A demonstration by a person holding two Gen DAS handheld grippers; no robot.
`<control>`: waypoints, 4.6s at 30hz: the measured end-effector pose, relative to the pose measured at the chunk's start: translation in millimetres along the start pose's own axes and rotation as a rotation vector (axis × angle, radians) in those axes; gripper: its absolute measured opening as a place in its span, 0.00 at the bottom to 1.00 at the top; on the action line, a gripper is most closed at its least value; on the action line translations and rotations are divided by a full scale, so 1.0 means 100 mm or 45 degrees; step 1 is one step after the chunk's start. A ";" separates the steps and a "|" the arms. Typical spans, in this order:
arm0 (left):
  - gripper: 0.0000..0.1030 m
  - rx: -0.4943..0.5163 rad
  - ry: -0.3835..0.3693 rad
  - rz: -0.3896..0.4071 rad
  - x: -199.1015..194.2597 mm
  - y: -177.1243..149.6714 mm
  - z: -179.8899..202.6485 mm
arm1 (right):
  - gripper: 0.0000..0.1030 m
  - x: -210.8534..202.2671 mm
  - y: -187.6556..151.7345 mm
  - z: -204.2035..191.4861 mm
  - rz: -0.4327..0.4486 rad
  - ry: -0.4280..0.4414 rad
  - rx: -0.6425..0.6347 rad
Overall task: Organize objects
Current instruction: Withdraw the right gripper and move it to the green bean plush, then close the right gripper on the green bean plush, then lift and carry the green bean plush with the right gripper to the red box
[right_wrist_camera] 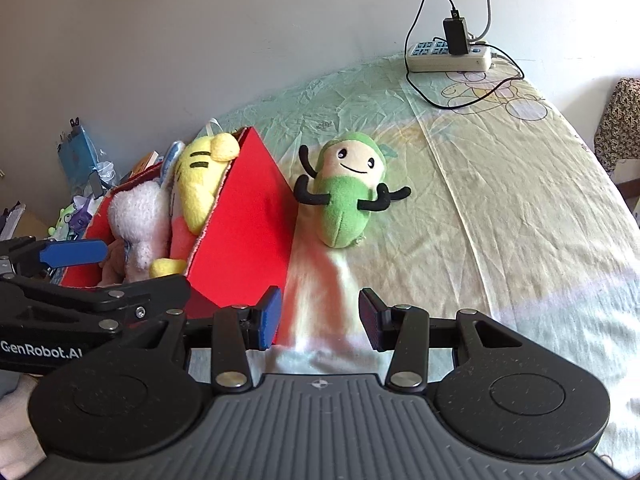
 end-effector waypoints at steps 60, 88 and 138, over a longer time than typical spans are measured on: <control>0.98 0.044 0.109 -0.134 1.35 -0.02 1.10 | 0.45 0.69 0.47 1.31 -0.201 0.248 0.137; 0.98 0.119 0.106 -0.063 2.00 0.32 0.86 | 0.56 1.52 0.98 0.96 -0.315 0.473 0.283; 0.87 0.127 -0.306 -0.174 1.00 -0.58 1.56 | 0.45 0.51 0.02 1.14 -0.416 0.547 0.364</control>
Point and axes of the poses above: each gripper's, at about its wrist camera, not at the fingertips, and x roughly the way its jaws point, z to its right, y to its top, the point moved 5 cm from there along x, roughly the way its jaws point, and after that the axes turned 3 degrees about -x, right-handed, at the moved point
